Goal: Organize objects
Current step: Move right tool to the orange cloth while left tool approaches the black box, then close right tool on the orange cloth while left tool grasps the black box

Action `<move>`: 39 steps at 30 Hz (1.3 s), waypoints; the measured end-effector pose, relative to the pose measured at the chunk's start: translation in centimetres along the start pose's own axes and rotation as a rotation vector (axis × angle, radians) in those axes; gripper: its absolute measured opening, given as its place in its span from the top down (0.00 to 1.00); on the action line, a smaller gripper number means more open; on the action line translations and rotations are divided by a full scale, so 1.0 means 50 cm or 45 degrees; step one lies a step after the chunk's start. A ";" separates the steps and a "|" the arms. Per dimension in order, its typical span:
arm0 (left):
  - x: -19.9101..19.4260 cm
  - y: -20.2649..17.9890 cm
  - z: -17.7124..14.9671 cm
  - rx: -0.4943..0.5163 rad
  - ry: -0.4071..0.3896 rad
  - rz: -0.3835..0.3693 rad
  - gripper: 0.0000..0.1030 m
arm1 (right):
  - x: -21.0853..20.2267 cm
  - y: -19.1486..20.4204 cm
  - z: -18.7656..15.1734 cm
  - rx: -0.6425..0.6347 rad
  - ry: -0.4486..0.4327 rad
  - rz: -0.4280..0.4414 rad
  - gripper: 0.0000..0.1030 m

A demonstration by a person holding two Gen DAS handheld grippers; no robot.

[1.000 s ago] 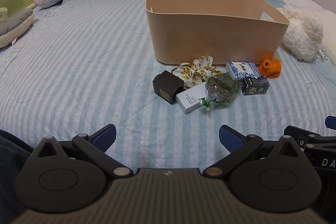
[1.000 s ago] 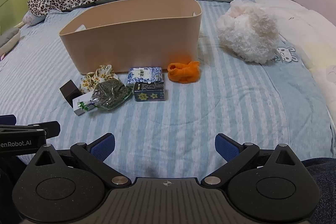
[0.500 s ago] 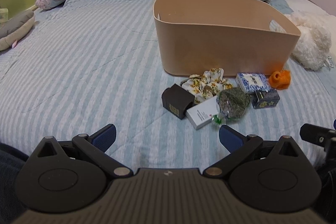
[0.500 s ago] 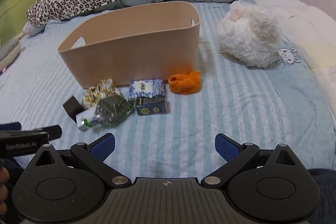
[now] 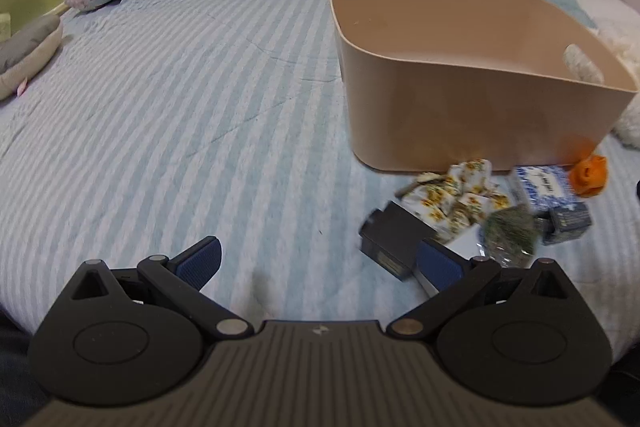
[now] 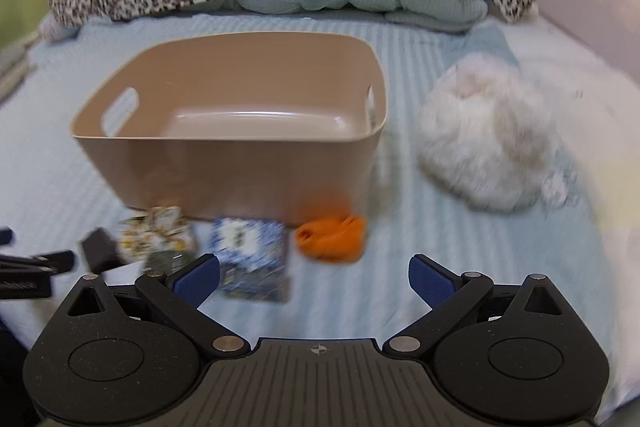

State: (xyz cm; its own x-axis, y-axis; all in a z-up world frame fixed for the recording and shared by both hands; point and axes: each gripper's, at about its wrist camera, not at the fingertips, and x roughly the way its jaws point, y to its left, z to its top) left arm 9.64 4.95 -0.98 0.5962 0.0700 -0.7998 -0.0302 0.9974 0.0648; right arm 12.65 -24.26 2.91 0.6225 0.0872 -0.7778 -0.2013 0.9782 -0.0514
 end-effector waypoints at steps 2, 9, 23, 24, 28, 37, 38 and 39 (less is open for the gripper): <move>0.013 -0.001 0.005 0.016 0.013 -0.002 0.00 | 0.016 -0.007 0.010 0.006 0.009 -0.027 0.02; 0.056 -0.015 0.008 0.075 0.060 -0.059 0.00 | 0.096 -0.038 0.005 0.094 0.129 -0.020 0.07; 0.085 -0.010 0.014 0.104 0.129 -0.210 0.00 | 0.203 -0.022 0.028 0.080 0.223 -0.084 0.14; 0.093 -0.011 0.014 0.111 0.145 -0.199 0.00 | 0.209 -0.020 0.028 0.078 0.227 -0.090 0.16; 0.116 0.003 0.014 0.065 0.134 -0.189 0.00 | 0.224 -0.020 0.021 0.087 0.257 -0.075 0.28; 0.106 0.017 0.009 0.067 0.060 -0.206 0.41 | 0.199 -0.015 0.008 0.057 0.223 -0.028 0.91; 0.104 0.019 0.008 0.062 0.053 -0.216 0.51 | 0.193 -0.017 0.006 0.063 0.219 -0.020 0.91; 0.101 0.020 0.008 0.055 0.046 -0.230 0.55 | 0.190 -0.017 0.006 0.072 0.214 -0.013 0.91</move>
State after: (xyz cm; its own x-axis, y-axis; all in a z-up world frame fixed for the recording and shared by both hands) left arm 12.93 6.31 -4.72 0.5594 -0.1086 -0.8218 0.1093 0.9924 -0.0567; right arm 18.96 -24.23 -4.23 0.4879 0.0488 -0.8715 -0.1500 0.9883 -0.0286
